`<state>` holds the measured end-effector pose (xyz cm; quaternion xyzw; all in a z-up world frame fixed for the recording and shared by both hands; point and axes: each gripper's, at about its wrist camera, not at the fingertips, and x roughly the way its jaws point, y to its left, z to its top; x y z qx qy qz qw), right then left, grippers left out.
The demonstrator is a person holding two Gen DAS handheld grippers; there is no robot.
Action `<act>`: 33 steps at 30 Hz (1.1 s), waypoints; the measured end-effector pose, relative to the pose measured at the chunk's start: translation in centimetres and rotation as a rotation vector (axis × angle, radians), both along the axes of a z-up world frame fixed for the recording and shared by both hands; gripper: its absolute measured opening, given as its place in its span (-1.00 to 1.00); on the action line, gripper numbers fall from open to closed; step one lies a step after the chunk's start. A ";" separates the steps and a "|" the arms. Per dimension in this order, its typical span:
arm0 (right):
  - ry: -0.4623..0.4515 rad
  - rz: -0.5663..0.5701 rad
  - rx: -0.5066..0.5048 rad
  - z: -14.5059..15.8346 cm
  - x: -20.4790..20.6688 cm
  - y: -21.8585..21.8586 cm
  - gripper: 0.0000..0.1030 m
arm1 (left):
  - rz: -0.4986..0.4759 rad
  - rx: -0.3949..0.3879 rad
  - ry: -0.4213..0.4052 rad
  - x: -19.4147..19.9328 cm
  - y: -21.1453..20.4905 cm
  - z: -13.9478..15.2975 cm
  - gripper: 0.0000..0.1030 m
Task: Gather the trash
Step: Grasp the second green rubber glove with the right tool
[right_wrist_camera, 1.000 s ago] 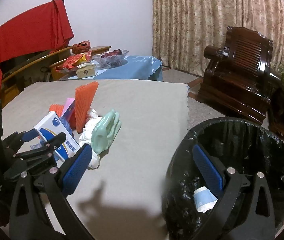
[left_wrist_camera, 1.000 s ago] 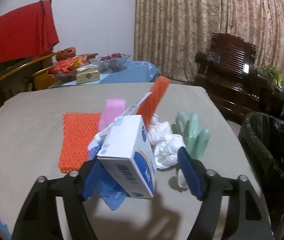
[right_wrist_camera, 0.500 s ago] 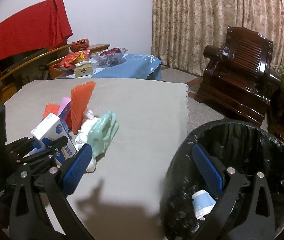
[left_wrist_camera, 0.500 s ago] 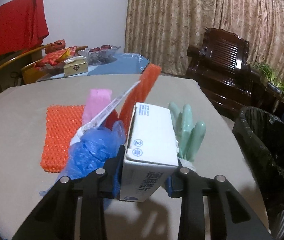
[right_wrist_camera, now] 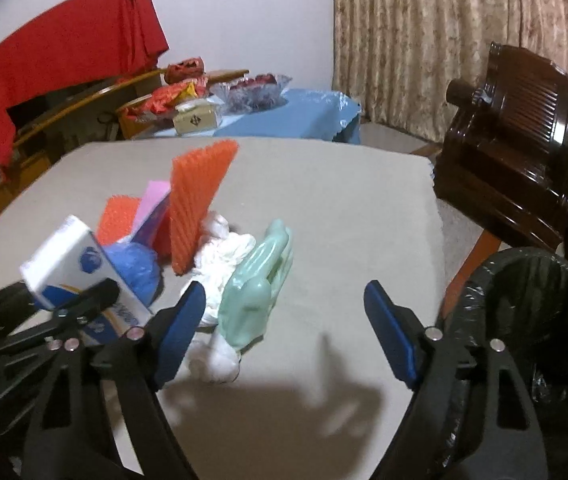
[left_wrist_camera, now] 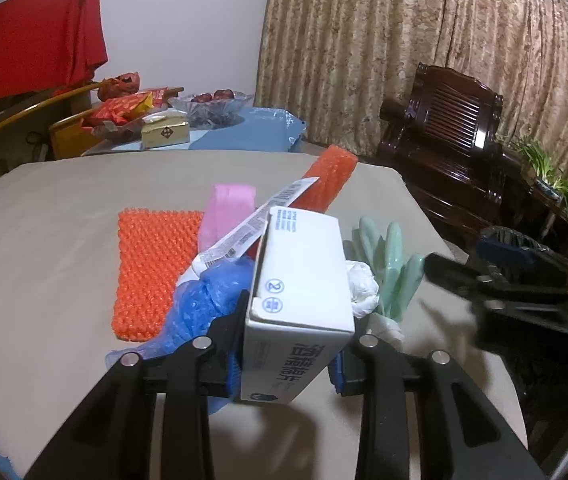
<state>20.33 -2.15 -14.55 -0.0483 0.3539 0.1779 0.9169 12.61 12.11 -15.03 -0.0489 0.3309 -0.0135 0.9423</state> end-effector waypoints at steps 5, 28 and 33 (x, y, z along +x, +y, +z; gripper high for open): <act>0.056 0.033 -0.026 -1.9 1.3 1.4 0.19 | -0.005 -0.005 0.008 0.3 0.1 -0.3 -0.36; 0.045 0.108 0.087 2.7 -1.9 -0.9 -0.86 | -0.046 -0.015 -0.014 -0.4 -2.2 1.4 -0.36; 0.097 0.105 0.045 0.7 -2.2 -1.0 -0.84 | -0.057 -0.023 0.026 -0.7 -2.9 0.3 -0.36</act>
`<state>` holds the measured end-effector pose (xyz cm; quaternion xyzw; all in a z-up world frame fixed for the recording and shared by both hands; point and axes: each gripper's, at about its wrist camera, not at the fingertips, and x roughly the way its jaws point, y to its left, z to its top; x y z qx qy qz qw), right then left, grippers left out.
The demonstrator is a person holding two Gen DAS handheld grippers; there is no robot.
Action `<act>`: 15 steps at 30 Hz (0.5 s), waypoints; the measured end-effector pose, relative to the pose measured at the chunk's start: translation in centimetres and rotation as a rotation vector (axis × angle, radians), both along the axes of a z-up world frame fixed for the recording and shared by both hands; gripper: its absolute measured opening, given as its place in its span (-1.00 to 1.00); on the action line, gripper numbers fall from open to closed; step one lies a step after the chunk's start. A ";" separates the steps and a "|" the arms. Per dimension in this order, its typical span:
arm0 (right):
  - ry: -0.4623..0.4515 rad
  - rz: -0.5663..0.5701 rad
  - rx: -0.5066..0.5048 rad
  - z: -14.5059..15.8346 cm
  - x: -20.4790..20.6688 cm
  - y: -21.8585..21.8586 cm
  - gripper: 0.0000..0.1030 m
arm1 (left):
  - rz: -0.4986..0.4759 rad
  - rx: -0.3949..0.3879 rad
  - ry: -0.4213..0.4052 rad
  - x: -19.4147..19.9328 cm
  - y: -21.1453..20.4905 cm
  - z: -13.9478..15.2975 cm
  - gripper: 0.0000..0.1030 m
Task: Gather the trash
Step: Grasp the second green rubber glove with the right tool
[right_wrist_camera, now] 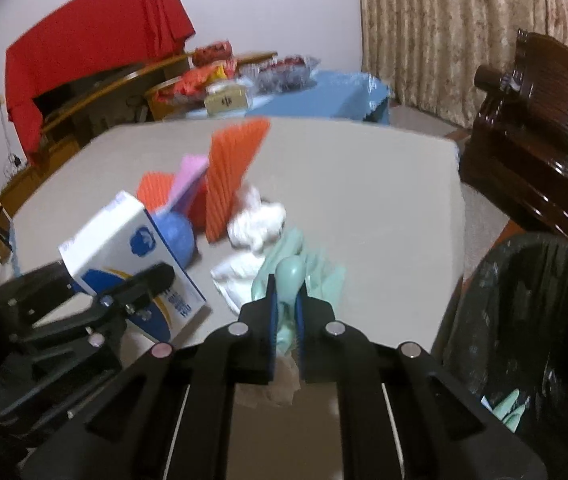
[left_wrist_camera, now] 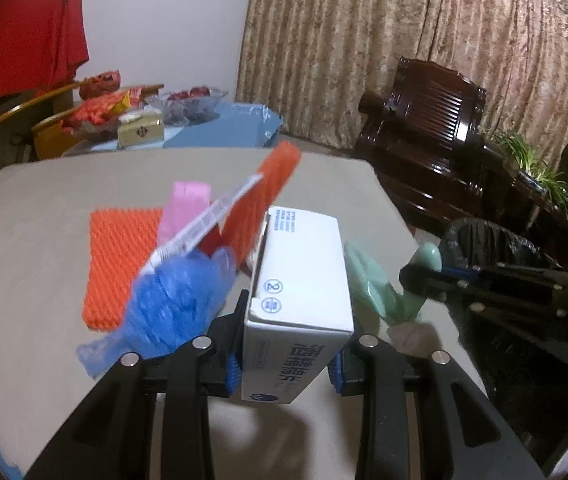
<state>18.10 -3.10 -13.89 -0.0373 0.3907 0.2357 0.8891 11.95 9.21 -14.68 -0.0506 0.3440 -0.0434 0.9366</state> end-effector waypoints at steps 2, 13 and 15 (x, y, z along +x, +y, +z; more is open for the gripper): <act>0.026 0.001 -0.015 -1.0 0.0 0.2 -0.75 | 0.007 0.004 0.009 -0.1 0.1 -0.4 -0.36; 0.095 -0.012 -0.050 -4.0 0.7 0.6 -0.10 | 0.032 -0.004 0.048 0.1 1.4 -1.8 -0.36; 0.110 -0.012 -0.058 -4.6 0.9 0.8 -0.10 | 0.029 -0.001 0.046 0.1 1.4 -1.8 -0.36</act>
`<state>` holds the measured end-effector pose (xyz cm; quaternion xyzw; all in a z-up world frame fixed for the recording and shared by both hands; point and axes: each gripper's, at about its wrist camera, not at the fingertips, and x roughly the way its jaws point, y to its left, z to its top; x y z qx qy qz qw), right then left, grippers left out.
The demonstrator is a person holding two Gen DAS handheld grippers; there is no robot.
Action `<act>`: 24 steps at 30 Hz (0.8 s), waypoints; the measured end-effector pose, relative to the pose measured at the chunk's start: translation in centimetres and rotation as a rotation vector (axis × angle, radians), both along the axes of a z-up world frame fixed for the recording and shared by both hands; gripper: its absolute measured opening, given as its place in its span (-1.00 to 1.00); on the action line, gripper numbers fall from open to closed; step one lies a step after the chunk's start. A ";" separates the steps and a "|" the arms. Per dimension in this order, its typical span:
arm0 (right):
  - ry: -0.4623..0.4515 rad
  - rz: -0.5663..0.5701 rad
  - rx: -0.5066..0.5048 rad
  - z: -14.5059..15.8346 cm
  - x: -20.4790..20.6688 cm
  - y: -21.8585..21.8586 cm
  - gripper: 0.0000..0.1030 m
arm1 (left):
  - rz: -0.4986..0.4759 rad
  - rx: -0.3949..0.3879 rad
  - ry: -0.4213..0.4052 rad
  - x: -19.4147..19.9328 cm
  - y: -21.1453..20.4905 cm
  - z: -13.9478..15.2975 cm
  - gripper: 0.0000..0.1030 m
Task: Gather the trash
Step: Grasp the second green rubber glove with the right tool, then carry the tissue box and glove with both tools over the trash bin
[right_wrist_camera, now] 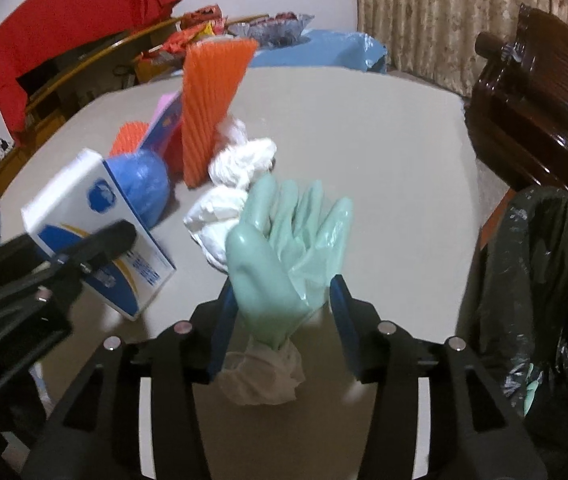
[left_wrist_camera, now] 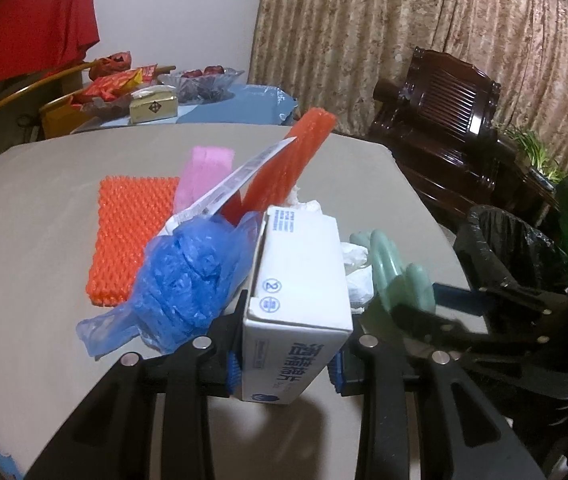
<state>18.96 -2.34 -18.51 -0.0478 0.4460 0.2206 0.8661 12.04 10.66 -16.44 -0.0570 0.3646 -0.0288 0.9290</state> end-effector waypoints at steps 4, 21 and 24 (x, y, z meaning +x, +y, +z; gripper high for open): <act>0.027 0.017 -0.006 -0.6 0.1 0.3 -0.43 | -0.003 0.000 0.000 0.0 0.0 0.1 -0.36; -0.156 -0.047 0.116 8.3 -2.5 -4.2 -0.60 | -0.052 -0.016 -0.079 -0.3 -2.4 4.1 -0.36; -0.191 -0.067 0.128 10.0 -3.1 -5.5 -0.60 | -0.062 -0.011 -0.094 -0.3 -3.3 5.3 -0.36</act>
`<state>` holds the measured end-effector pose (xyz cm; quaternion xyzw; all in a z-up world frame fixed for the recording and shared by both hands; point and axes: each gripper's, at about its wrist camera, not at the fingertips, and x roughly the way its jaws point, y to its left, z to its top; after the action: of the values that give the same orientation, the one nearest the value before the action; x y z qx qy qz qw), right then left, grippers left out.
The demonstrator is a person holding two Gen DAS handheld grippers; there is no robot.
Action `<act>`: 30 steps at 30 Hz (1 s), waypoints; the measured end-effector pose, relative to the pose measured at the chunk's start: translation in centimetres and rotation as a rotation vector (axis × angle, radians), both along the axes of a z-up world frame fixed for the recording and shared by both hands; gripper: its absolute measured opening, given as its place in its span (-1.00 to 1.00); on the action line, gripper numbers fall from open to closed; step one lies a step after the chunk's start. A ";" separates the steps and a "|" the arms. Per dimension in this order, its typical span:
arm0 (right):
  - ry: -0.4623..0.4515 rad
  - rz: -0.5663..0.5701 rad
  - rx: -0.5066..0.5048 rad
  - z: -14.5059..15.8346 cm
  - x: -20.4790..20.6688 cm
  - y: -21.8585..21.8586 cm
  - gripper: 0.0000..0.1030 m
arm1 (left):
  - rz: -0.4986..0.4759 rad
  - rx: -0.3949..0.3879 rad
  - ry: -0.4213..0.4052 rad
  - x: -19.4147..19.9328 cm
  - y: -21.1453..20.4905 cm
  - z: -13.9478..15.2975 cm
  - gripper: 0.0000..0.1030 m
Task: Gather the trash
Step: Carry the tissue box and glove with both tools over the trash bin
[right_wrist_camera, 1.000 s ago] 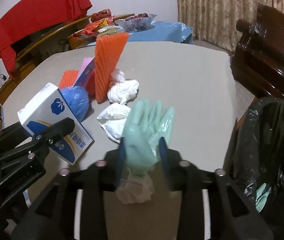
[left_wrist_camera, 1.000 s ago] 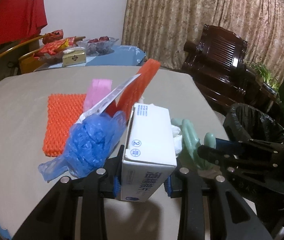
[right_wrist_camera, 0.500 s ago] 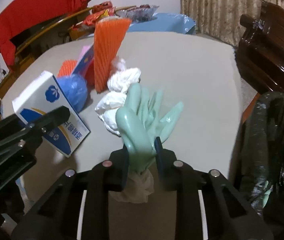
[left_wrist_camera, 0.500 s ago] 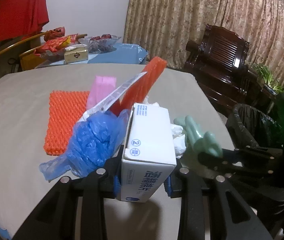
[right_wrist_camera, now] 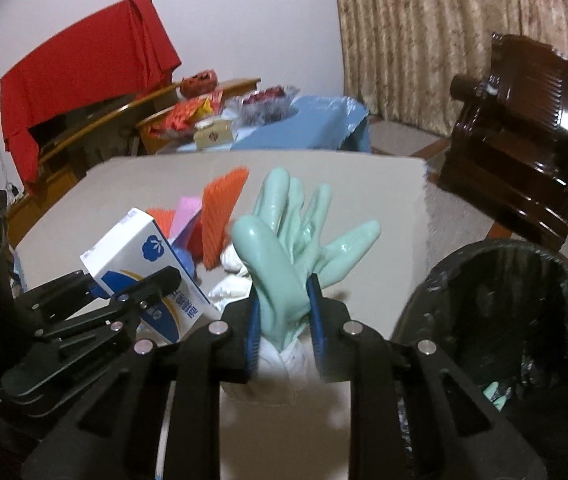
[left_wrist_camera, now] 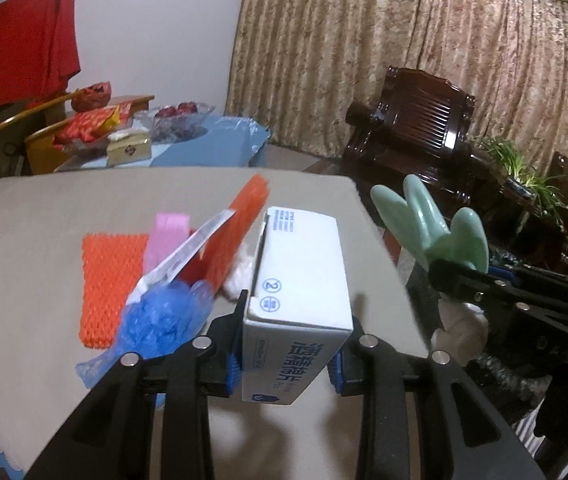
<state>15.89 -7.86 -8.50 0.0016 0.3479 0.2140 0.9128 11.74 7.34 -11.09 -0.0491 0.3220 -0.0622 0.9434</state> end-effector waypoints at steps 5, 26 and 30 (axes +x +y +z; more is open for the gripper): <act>-0.043 -0.037 0.017 1.8 -1.0 -2.0 -0.60 | -0.027 -0.001 -0.022 0.0 -1.6 1.6 -0.36; -0.130 -0.266 -0.006 4.2 -4.7 -13.4 -0.60 | -0.255 -0.022 -0.071 0.6 -12.1 4.6 -0.36; -0.125 -0.319 -0.015 3.7 -5.2 -15.7 -0.60 | -0.295 -0.028 -0.071 1.0 -14.1 4.6 -0.36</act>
<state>10.68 -23.52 -4.85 0.0367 0.2873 0.0634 0.9550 12.74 -6.81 -6.51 -0.0122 0.2910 -0.2062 0.9341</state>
